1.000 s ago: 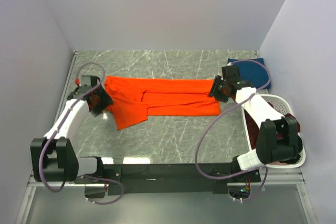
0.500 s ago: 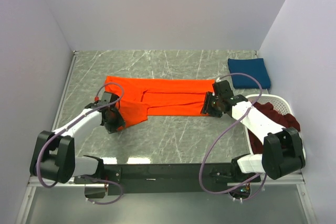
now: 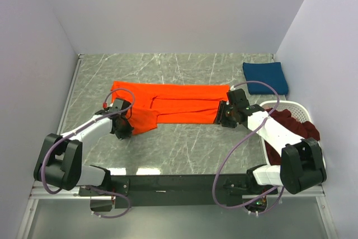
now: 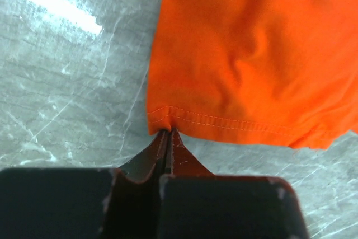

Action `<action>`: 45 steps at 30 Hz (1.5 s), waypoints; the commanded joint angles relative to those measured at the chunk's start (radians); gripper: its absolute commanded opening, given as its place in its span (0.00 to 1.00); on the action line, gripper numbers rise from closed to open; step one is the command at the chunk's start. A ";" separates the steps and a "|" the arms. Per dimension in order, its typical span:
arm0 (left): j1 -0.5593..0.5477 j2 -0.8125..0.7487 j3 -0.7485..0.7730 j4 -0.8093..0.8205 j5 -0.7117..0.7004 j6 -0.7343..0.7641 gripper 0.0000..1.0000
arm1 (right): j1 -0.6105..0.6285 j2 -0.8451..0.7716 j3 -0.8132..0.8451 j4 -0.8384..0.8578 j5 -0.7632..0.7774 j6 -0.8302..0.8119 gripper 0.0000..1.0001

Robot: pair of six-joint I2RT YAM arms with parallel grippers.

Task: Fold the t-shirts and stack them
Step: Fold the tshirt

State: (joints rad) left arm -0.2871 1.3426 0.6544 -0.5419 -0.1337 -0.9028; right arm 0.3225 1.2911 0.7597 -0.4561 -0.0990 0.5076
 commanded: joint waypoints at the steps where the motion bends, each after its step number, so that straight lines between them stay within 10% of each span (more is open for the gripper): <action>1: -0.001 0.024 0.016 0.004 -0.076 0.008 0.01 | 0.004 -0.030 -0.013 0.031 -0.008 -0.004 0.52; 11: 0.002 0.049 0.234 -0.035 -0.122 0.087 0.01 | 0.006 -0.052 -0.005 0.016 -0.007 -0.011 0.52; 32: 0.026 0.611 1.013 -0.050 -0.170 0.229 0.01 | 0.006 -0.092 -0.005 -0.004 -0.008 -0.026 0.52; 45: -0.004 0.696 1.059 0.023 -0.027 0.231 0.01 | 0.004 -0.035 0.050 0.013 0.010 -0.027 0.52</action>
State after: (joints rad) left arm -0.2718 2.0594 1.6974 -0.5804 -0.2016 -0.6914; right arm 0.3229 1.2476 0.7586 -0.4637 -0.1009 0.4919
